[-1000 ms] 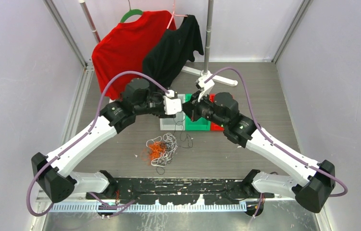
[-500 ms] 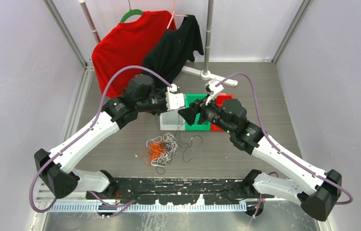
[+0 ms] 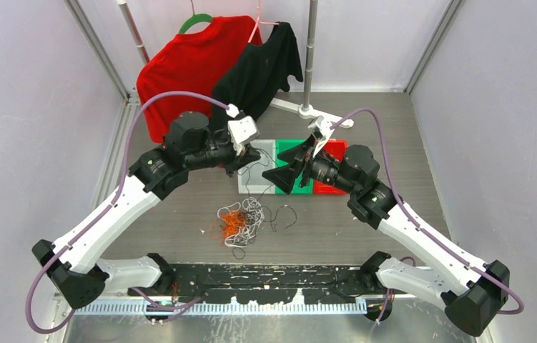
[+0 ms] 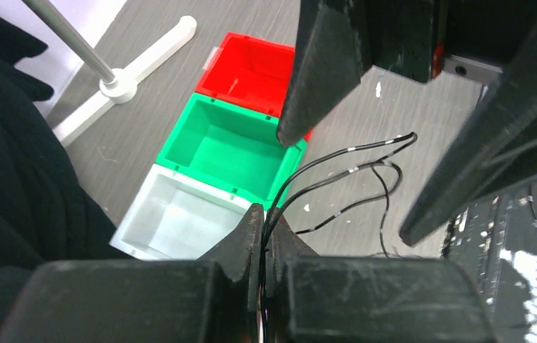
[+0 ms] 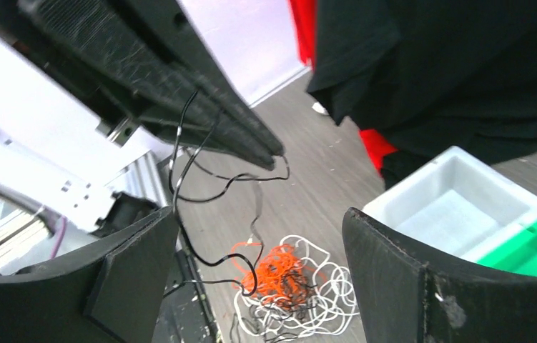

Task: Untangle the cables
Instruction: Adjust the cable in the bin.

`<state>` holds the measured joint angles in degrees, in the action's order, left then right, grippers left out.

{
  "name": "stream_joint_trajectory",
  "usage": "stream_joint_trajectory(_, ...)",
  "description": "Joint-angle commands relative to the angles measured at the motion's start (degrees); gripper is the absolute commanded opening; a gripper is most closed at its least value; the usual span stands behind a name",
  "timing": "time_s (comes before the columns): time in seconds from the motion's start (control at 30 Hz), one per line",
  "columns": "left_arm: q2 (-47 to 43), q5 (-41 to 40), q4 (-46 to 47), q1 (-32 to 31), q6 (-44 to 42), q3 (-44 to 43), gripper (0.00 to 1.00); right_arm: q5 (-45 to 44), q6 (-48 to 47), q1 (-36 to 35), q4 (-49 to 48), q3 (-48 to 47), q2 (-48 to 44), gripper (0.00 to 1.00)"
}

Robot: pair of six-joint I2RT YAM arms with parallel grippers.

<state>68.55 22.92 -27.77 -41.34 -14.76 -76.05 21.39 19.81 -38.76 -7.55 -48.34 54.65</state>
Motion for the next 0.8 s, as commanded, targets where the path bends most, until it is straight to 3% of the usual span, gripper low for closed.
stream_joint_trajectory(0.0,-1.9,-0.6,1.4,0.1,8.9,0.1,0.0,9.6,1.0,0.3,-6.1,-0.1,-0.6,0.89)
stream_joint_trajectory(0.53,0.1,0.3,6.9,5.0,31.4,-3.6,0.0,-1.5,6.4,-0.1,-18.9,5.0,5.6,0.67)
stream_joint_trajectory(0.77,0.8,1.2,9.6,5.6,36.8,-3.8,0.0,-5.7,6.9,-4.1,-21.4,4.2,8.8,0.45)
